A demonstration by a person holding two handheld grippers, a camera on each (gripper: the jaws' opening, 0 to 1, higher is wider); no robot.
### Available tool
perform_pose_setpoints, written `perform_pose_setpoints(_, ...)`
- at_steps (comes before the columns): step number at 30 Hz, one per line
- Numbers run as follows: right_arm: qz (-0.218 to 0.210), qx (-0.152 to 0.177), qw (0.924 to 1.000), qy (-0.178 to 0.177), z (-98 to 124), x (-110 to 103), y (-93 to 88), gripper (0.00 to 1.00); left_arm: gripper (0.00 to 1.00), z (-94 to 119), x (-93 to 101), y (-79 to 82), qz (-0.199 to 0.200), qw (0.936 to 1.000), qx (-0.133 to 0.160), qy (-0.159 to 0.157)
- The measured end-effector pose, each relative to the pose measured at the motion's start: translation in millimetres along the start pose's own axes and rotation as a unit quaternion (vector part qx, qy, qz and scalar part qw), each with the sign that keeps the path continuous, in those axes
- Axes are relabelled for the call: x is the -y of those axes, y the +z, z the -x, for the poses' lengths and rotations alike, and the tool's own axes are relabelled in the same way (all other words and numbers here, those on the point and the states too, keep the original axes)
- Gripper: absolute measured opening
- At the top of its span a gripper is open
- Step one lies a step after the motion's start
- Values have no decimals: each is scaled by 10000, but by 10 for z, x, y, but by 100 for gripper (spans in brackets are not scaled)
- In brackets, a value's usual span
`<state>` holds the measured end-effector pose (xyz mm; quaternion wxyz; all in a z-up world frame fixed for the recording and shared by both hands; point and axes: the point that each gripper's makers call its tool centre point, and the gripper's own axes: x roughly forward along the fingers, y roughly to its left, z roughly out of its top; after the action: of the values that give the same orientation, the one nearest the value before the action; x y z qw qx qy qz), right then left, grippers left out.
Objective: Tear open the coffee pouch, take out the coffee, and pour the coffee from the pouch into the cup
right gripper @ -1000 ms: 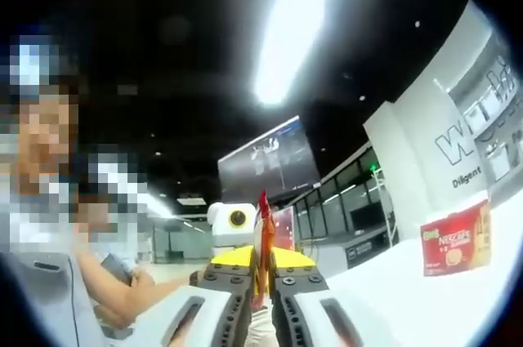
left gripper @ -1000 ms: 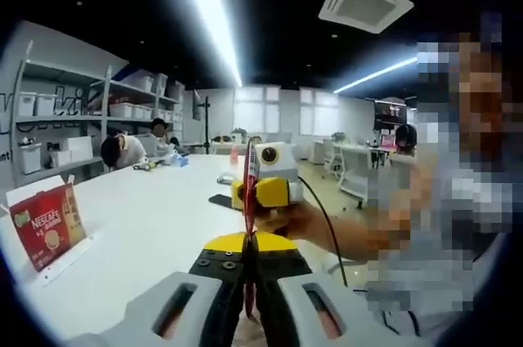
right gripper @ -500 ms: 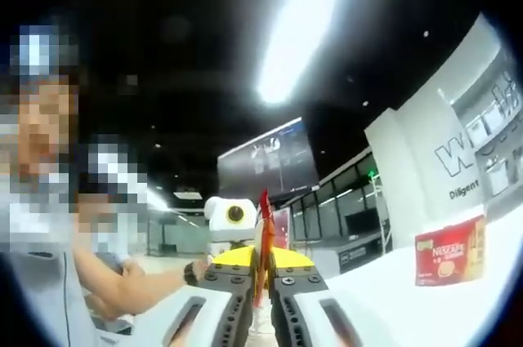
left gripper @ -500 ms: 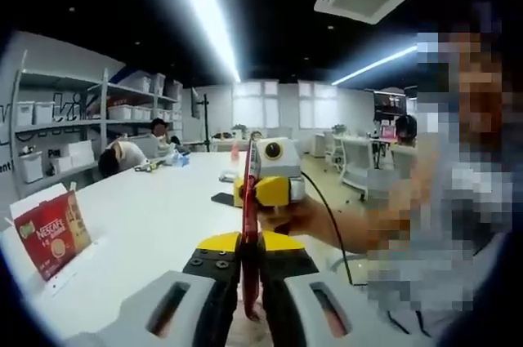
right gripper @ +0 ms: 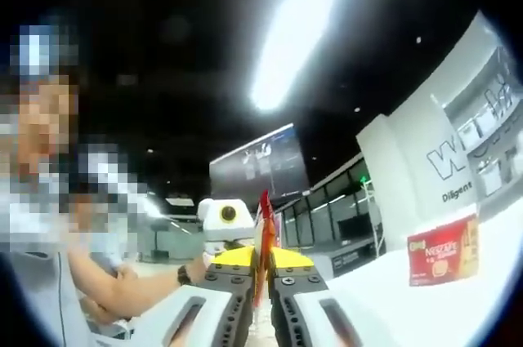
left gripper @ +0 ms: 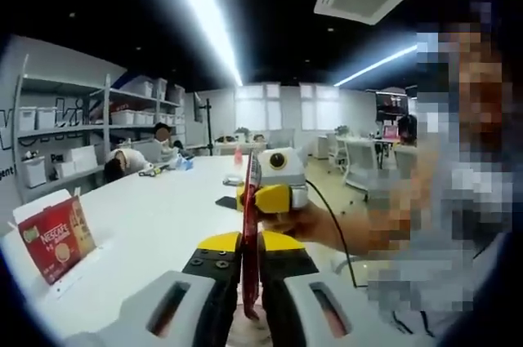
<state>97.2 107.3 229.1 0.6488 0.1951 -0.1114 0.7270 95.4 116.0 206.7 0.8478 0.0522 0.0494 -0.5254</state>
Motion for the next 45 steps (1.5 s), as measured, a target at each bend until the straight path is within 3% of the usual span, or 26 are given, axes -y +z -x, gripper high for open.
perform_pose_setpoints(12, -99, 385, 9992, -63, -18, -16, 25, 6, 10, 20, 1, 15, 88, 9999, 90, -2)
perform_pose_setpoints(29, -378, 975, 9943, -206, 79, 11, -20, 6, 14, 24, 13, 15, 313, 9995, -20, -54)
perform_pose_setpoints(35, -365, 951, 9947, -111, 60, -33, -22, 6, 15, -46, 19, -7, 371, 9992, -98, -112)
perform_pose_setpoints(45, -298, 920, 9953, -70, 81, -17, -38, 7, 5, -63, 71, -59, 128, 9993, -271, -236)
